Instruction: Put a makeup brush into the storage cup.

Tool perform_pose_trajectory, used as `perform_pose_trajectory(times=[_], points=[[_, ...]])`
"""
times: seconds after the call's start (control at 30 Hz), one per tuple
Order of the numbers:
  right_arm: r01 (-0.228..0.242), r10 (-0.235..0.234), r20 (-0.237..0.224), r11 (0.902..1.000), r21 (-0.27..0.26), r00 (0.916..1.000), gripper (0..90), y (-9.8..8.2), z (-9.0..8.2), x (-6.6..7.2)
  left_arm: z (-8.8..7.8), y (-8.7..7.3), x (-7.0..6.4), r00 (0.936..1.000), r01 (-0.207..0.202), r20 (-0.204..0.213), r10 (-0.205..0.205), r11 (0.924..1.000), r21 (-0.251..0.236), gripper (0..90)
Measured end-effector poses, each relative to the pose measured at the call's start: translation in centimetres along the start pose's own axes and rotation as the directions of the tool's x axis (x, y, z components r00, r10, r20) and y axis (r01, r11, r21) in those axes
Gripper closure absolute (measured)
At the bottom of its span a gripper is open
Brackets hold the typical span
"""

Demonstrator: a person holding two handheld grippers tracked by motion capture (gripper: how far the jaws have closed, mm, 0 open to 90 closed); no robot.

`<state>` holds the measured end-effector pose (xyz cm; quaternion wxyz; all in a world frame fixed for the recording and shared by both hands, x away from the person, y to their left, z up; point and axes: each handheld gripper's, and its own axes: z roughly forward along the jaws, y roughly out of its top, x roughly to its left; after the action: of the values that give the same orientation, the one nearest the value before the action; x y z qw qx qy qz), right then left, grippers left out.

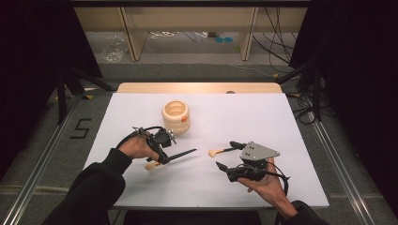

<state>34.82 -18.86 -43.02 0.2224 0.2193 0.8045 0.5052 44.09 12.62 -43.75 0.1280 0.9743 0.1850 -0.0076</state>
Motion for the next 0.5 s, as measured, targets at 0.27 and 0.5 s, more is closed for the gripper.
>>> perform_pose_trajectory(times=[0.27, 0.5], points=[[0.198, -0.199, 0.001, 0.9795, 0.034, 0.9801, 21.2, 0.7, 0.9, 1.8, -0.8, 0.5, -0.9, 0.9988, -0.016, 0.046, 0.018, 0.9984, -0.054, 78.1], [0.386, -0.385, -0.025, 0.9211, 0.052, 0.9225, 25.4, 1.5, 1.7, 3.5, -1.1, 1.1, -2.0, 0.9945, -0.01, 0.102, 0.021, 0.9945, -0.104, 78.1]])
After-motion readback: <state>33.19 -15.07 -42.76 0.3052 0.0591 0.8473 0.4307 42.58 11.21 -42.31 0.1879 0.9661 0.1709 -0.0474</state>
